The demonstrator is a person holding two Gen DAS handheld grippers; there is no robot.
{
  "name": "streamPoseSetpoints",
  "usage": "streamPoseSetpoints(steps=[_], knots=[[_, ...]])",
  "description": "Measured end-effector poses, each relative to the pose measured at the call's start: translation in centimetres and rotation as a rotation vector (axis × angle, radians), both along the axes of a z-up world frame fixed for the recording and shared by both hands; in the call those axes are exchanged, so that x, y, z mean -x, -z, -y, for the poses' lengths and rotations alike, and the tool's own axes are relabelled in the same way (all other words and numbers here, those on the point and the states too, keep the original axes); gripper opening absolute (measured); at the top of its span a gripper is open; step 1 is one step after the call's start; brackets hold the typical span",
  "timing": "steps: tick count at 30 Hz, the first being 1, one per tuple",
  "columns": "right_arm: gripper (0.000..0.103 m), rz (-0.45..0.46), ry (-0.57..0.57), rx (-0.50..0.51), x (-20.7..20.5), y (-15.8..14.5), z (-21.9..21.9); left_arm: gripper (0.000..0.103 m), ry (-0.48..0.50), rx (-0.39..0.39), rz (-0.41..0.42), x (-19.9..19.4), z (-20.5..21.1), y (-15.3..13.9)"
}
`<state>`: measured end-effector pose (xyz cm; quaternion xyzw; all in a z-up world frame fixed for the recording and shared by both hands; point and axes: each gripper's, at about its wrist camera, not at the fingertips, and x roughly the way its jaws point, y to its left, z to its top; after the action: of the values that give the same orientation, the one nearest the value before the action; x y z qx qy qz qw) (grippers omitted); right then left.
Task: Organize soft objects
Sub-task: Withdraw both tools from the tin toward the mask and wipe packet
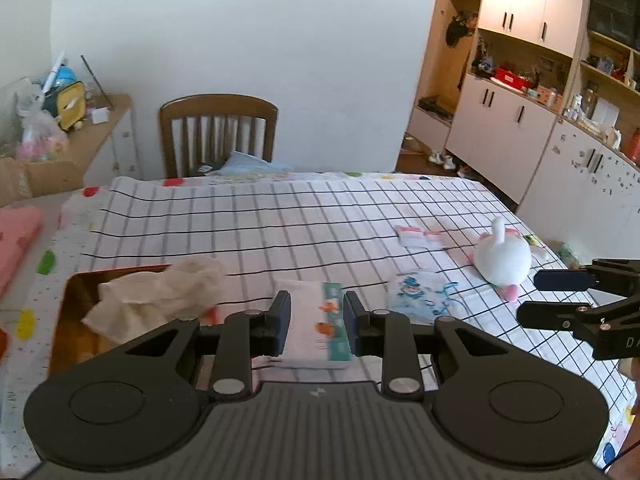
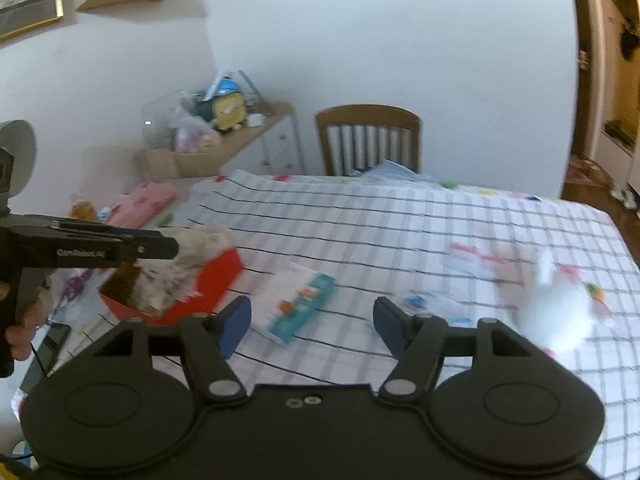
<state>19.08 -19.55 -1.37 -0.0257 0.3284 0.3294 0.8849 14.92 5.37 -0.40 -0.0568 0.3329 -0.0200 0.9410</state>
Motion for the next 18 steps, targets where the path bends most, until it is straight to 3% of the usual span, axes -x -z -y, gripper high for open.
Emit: streamPoseSetpoints(steps=[4, 6, 8, 15, 18], knots=[[0.067, -0.008, 0.04, 0.012, -0.7, 0.4, 2.9, 0.028, 0.018, 0.006, -0.01, -1.1, 2.3, 0.7], [0.067, -0.007, 0.049, 0.016, -1.2, 0.4, 4.1, 0.036, 0.026, 0.011, -0.016, -1.8, 3.3, 1.1], [0.067, -0.009, 0.052, 0.021, -1.7, 0.5, 5.1, 0.07, 0.028, 0.016, -0.014, -2.4, 4.3, 1.4], [0.067, -0.012, 0.064, 0.027, -5.5, 0.2, 7.7, 0.072, 0.039, 0.005, -0.02, -4.7, 7.4, 2.6], [0.072, -0.011, 0.065, 0.03, -7.9, -0.3, 8.2, 0.08, 0.031, 0.004, -0.019, -5.7, 8.4, 3.1]])
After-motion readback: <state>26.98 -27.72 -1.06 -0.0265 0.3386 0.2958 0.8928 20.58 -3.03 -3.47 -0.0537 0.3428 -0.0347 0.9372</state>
